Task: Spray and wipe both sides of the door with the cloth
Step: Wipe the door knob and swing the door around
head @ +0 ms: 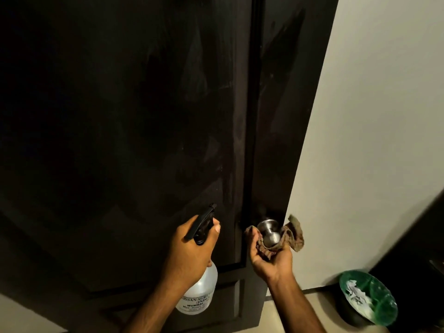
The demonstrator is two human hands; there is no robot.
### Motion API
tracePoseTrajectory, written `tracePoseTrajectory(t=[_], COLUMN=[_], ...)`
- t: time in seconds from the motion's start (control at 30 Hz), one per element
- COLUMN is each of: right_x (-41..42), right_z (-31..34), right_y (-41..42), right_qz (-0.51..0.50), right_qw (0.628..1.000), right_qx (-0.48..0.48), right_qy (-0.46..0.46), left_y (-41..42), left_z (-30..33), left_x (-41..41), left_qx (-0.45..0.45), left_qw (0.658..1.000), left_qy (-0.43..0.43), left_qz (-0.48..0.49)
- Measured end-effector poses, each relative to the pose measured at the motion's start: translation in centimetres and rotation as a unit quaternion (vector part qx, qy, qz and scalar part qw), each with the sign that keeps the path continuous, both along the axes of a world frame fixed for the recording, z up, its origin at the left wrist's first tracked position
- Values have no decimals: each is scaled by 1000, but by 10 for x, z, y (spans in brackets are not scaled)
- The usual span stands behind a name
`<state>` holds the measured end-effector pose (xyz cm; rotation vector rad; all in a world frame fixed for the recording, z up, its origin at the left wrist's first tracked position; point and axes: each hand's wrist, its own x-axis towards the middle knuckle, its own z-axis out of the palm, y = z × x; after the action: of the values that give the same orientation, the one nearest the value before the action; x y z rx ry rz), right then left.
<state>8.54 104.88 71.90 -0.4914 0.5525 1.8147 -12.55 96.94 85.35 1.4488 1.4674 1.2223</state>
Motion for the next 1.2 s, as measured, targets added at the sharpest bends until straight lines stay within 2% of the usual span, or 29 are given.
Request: tracePoseTrajectory(t=[0.1,0.23,0.3,0.43,0.53,0.6,0.73,0.93,1.13,1.2], right_x=[-1,9,12,21,25,23,12,11,35,39], right_z=[-10,-15,-14,-14,-9,-3,9,14,-5,-2], right_y=[-1,-7,-13,-25,-31,-31,-26,-11,-21,-27], right_qz=[-1,75,98,56,28,36,22,-15,-66,-64], right_qw=[1000,995,994,992,972,959,955,969,915,905], right_qx=[13,51,53,19,27,42,12,33,11,7], right_qy=[25,37,3,-112,-230,-277,-294,-243,-398,-421], left_y=[-4,-6,-5,0,-1,0,-3,-5,-7,-6], left_z=[-3,-7,-7,-4,-2,0,5,12,11,7], left_x=[-9,-10,-7,6,16,20,25,26,25,29], left_qx=[-3,1,-1,-5,-10,-11,-39,-35,-16,-23], left_qw=[1000,1000,999,1000,999,998,998,997,997,997], left_qy=[2,27,34,28,25,34,24,44,62,60], left_qz=[8,12,9,-11,-31,-42,-41,-46,-44,-43])
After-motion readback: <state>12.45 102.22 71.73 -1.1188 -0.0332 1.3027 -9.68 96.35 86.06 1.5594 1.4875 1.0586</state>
